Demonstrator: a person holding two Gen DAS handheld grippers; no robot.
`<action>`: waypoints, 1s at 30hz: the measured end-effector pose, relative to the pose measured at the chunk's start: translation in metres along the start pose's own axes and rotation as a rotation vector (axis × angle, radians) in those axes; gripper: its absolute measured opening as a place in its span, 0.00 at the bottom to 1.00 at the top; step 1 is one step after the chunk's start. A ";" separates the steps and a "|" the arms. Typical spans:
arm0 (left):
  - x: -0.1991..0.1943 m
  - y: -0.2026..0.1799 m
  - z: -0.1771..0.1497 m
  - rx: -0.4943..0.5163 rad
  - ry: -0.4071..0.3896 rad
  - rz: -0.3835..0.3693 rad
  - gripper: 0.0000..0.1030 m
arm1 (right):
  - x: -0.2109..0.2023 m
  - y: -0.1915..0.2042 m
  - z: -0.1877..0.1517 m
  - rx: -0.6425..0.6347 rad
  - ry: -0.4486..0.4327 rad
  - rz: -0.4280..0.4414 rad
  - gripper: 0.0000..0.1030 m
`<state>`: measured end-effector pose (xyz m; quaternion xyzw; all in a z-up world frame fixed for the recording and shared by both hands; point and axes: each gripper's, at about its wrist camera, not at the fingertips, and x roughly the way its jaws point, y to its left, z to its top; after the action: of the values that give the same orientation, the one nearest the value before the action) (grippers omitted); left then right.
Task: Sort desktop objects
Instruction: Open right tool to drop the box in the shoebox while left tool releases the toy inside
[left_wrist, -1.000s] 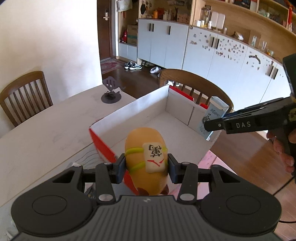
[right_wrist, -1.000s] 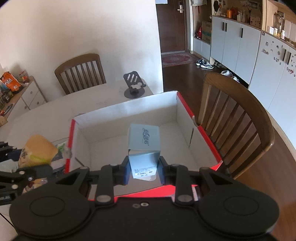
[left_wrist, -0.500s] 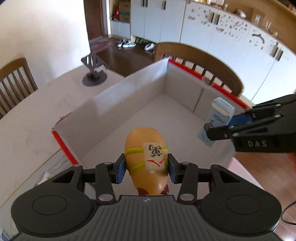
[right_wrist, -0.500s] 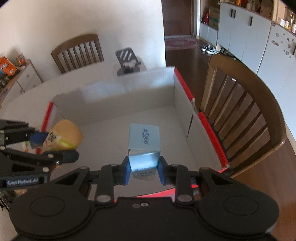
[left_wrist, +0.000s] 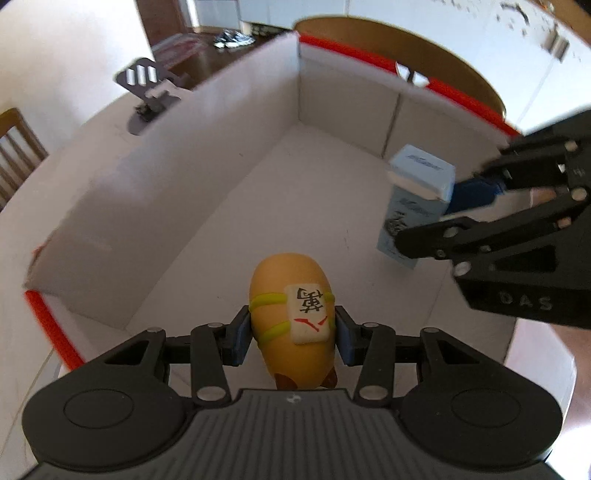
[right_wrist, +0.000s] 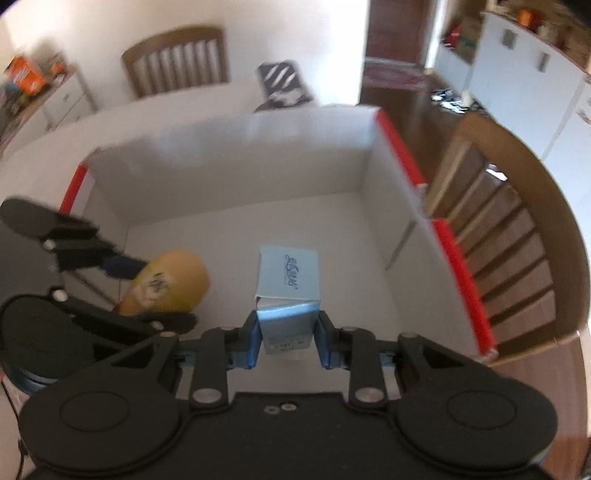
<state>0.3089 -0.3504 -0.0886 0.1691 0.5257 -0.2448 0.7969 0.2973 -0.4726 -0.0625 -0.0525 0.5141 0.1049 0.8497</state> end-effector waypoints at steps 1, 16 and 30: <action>0.005 0.000 0.000 0.010 0.028 0.004 0.43 | 0.007 0.001 0.002 -0.015 0.026 -0.015 0.27; 0.013 -0.001 0.006 0.014 0.157 -0.018 0.50 | 0.042 0.011 0.021 -0.097 0.170 -0.087 0.60; -0.038 0.000 -0.002 -0.019 0.024 -0.027 0.77 | -0.020 -0.010 0.019 0.003 0.049 -0.088 0.67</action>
<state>0.2946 -0.3413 -0.0541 0.1573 0.5400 -0.2484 0.7886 0.3068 -0.4808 -0.0360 -0.0767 0.5320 0.0653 0.8408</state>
